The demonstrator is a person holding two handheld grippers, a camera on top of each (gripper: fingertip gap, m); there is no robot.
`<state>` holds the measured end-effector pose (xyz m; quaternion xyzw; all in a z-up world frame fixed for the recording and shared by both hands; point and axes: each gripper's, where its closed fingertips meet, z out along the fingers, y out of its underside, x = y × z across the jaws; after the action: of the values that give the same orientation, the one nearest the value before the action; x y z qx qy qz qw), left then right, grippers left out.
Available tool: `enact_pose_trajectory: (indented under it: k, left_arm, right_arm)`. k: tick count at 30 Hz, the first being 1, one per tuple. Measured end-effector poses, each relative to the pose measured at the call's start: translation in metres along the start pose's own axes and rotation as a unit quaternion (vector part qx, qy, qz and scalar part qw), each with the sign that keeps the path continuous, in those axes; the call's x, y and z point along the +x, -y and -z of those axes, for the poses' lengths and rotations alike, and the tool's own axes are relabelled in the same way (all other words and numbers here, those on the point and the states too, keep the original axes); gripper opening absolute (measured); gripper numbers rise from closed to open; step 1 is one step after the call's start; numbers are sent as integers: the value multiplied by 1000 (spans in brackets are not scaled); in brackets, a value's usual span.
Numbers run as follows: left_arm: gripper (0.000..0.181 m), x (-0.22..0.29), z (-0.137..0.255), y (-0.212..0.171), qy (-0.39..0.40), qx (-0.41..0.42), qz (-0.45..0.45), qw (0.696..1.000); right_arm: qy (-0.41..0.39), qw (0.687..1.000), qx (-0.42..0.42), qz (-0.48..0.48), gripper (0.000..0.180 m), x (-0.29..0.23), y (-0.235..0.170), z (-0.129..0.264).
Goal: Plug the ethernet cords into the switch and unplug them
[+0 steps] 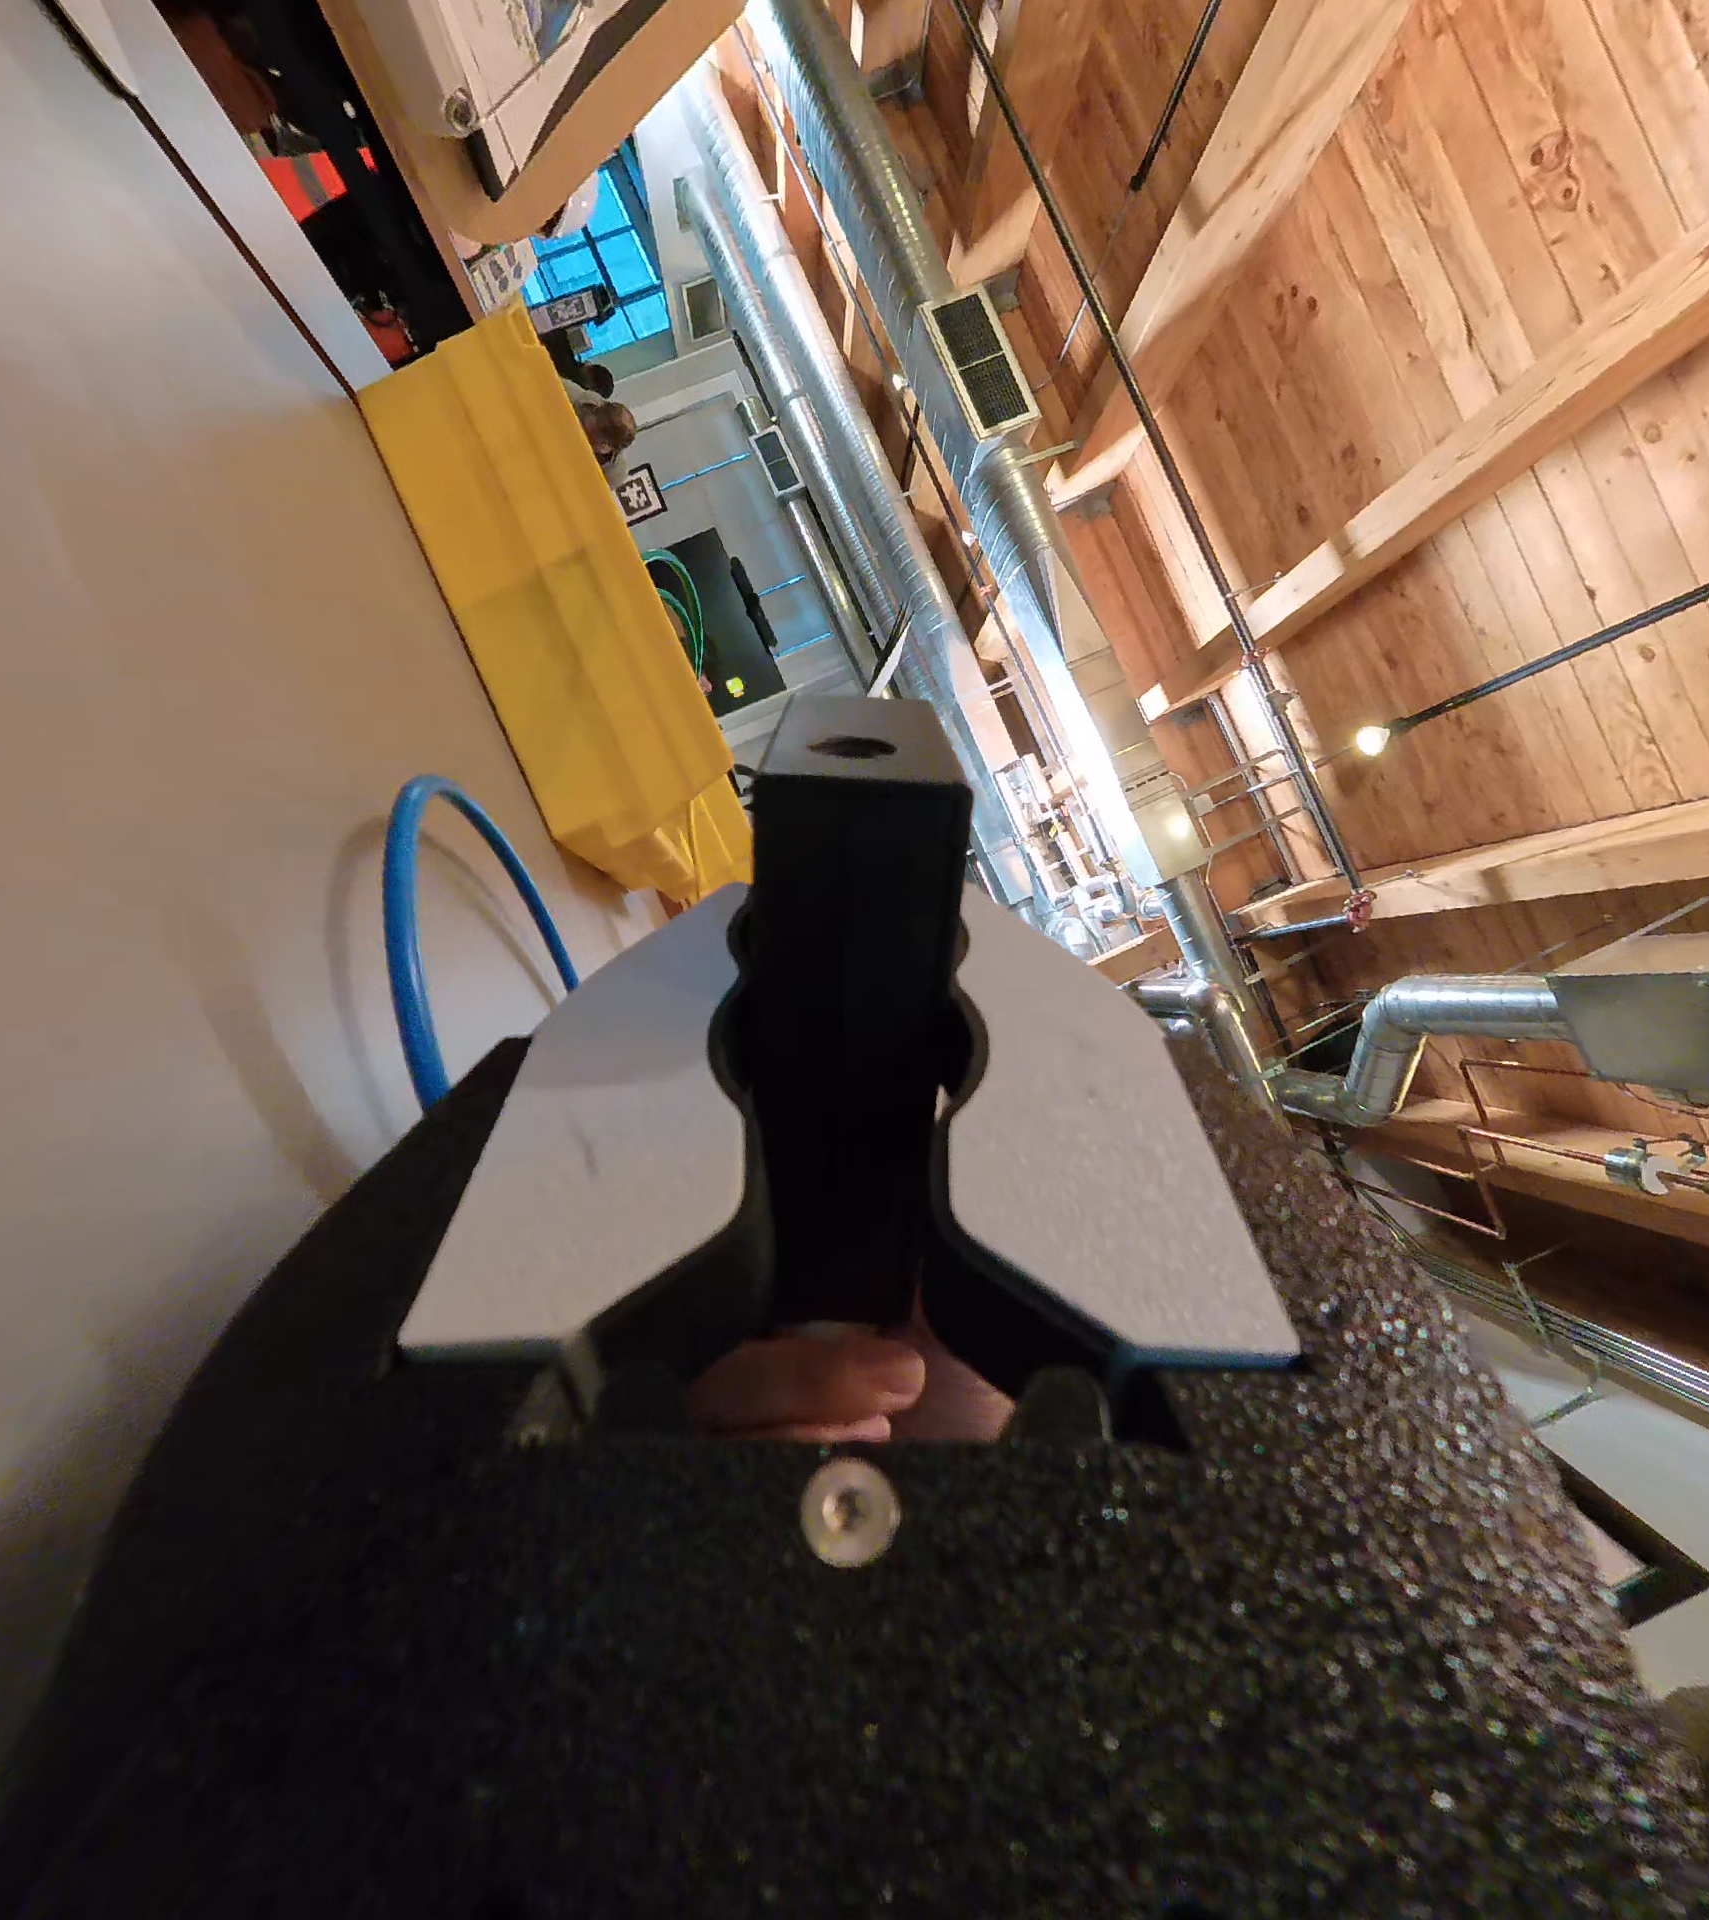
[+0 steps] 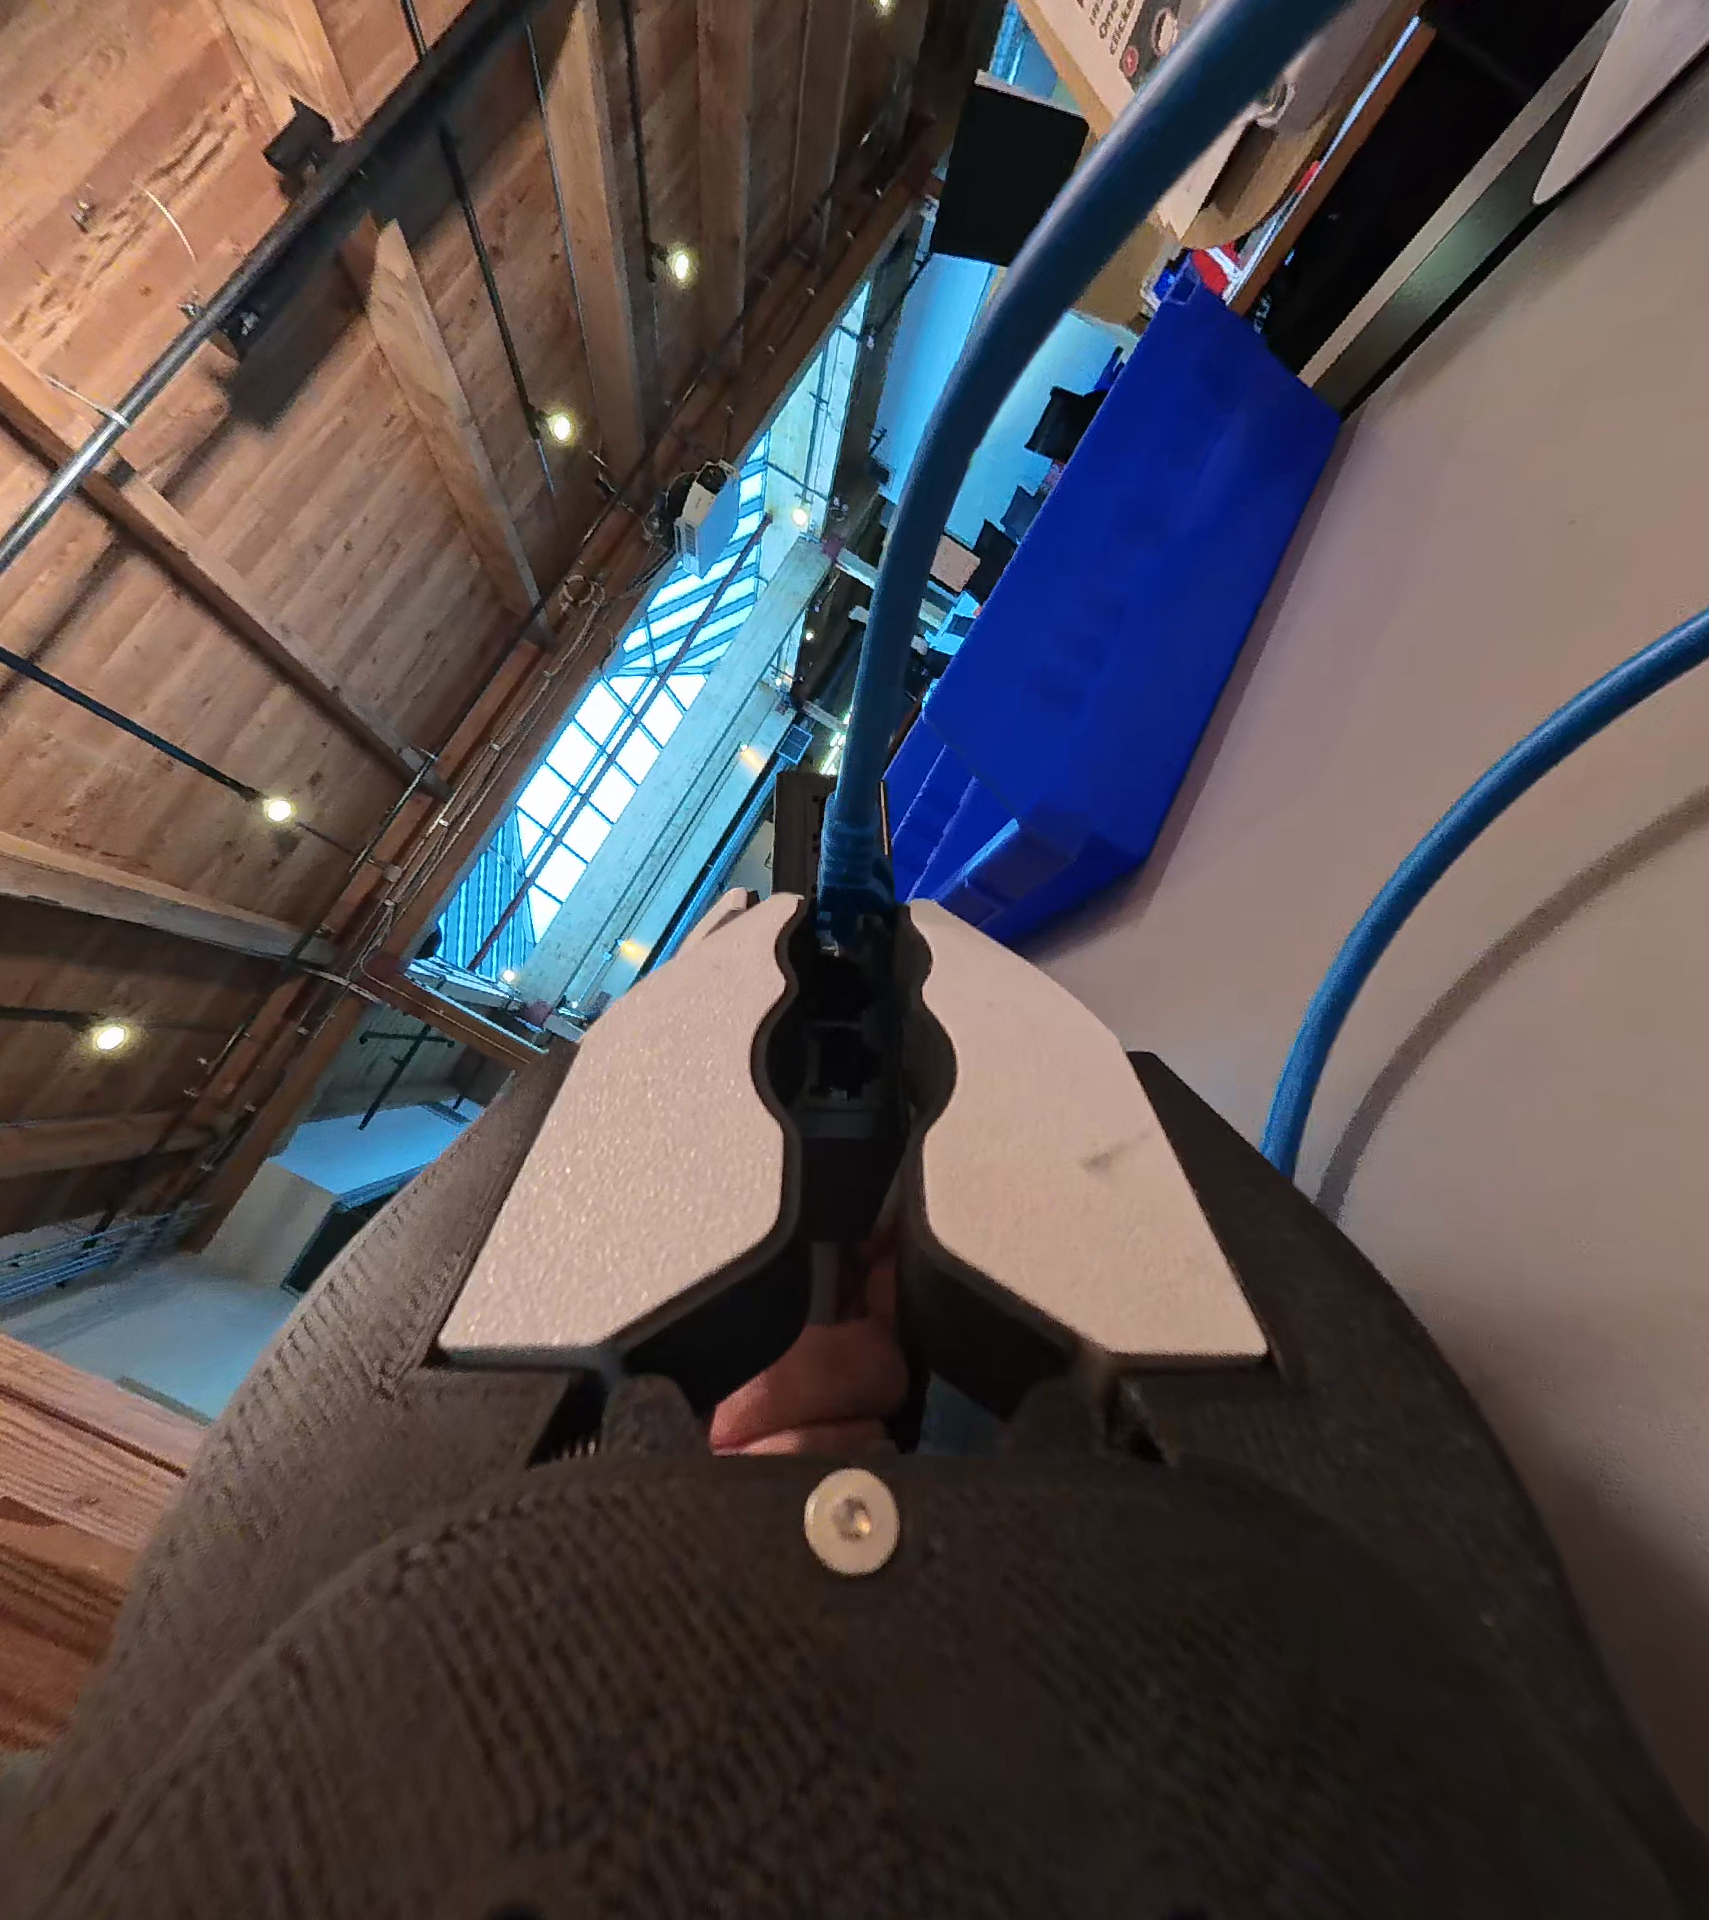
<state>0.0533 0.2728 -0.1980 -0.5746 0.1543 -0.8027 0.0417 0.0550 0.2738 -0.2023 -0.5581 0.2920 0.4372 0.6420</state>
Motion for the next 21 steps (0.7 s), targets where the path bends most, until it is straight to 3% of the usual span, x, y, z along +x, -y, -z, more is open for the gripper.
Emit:
enact_pose_trajectory:
  k: [16, 21]
  left_arm:
    - [30, 7, -2, -1, -21, 10, -43, 999]
    - [29, 9, -2, -1, -16, -7, -123, 992]
  right_arm:
    - [9, 994, -26, 105, 15, -8, 3, 1]
    - [29, 995, -23, 91, 14, -10, 2, 3]
